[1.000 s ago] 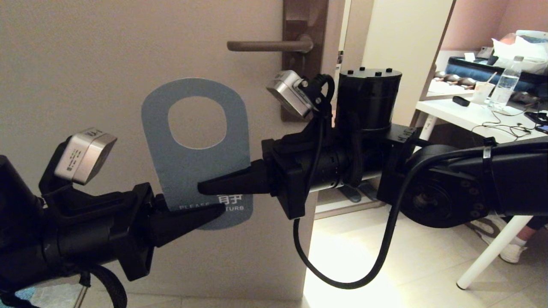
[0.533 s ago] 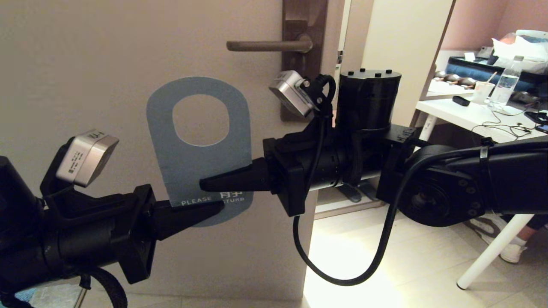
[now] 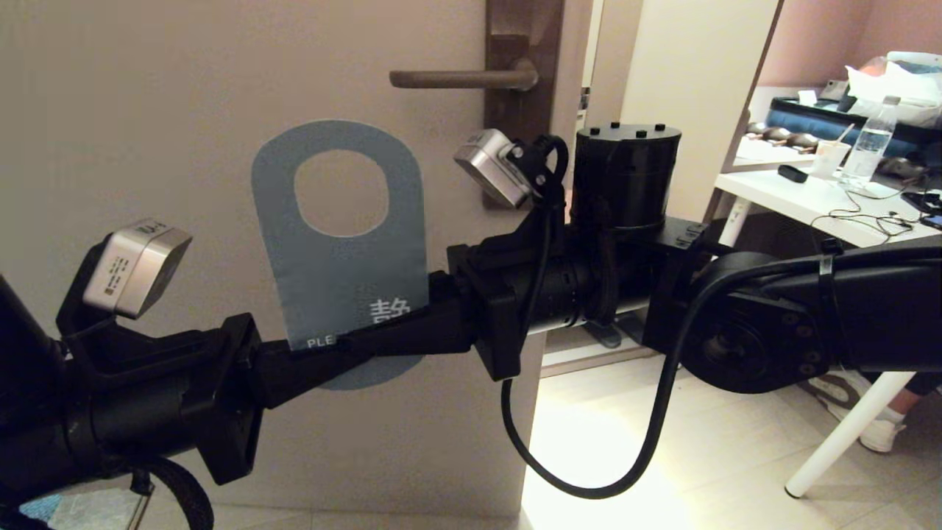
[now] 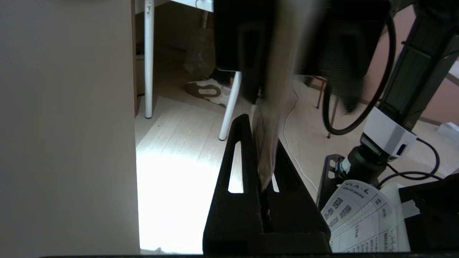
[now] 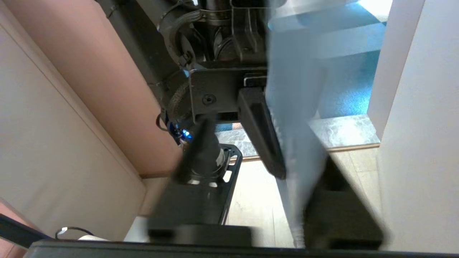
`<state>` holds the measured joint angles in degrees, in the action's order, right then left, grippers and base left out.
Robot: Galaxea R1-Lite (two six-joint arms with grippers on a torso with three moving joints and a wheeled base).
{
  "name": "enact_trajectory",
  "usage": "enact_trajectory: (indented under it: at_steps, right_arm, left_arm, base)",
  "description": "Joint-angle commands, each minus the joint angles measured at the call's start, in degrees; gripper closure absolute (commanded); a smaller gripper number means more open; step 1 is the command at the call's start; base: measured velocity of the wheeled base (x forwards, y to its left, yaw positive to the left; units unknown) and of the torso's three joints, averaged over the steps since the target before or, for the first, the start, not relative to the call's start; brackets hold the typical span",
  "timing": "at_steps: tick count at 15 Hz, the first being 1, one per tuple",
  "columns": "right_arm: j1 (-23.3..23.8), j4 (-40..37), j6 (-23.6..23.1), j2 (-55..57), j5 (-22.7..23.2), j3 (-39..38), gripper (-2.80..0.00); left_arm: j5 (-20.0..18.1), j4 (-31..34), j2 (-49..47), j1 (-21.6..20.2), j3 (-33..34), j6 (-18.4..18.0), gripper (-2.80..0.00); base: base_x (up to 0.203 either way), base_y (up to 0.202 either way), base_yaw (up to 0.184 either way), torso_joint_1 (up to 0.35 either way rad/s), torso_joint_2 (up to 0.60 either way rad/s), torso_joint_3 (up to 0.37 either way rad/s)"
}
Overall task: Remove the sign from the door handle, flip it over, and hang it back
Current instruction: Hand it to the other hand
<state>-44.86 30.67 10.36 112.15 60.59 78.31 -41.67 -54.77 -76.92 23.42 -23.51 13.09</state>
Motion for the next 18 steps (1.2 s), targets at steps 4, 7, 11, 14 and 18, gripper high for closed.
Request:
enact_trajectory:
  at_steps: [4, 7, 11, 14, 18]
  right_arm:
    - [0.12, 0.53, -2.38, 1.22, 0.03, 0.09, -2.80]
    - [0.37, 0.53, -2.80, 1.31, -0.03, -0.09, -2.80]
    - [3.21, 0.53, -2.80, 1.75, -0.12, -0.44, -2.80]
    - [5.80, 0.53, -2.88, 1.67, -0.20, -0.93, -2.80]
    - [7.33, 0.53, -4.65, 0.73, -3.37, -2.16, -2.80]
  left_arm:
    - [-0.43, -0.08, 0.72, 0.09, 0.49, 0.09, 0.00]
    - [-0.43, -0.08, 1.75, 0.14, 1.16, 0.18, 0.00]
    - [-0.34, -0.08, 3.36, -0.04, 2.60, 0.35, 0.00]
    - [-0.17, -0.08, 3.12, -0.62, 2.60, 0.44, 0.00]
    - [-0.08, -0.08, 3.18, -2.24, 2.51, 0.35, 0.00]
  base:
    - [0.000, 0.000, 0.000, 0.000, 0.00, 0.000]
    - [0.000, 0.000, 0.000, 0.000, 0.00, 0.000]
    - [0.000, 0.000, 0.000, 0.000, 0.00, 0.000]
    - [0.000, 0.000, 0.000, 0.000, 0.00, 0.000]
    - [0.000, 0.000, 0.000, 0.000, 0.00, 0.000]
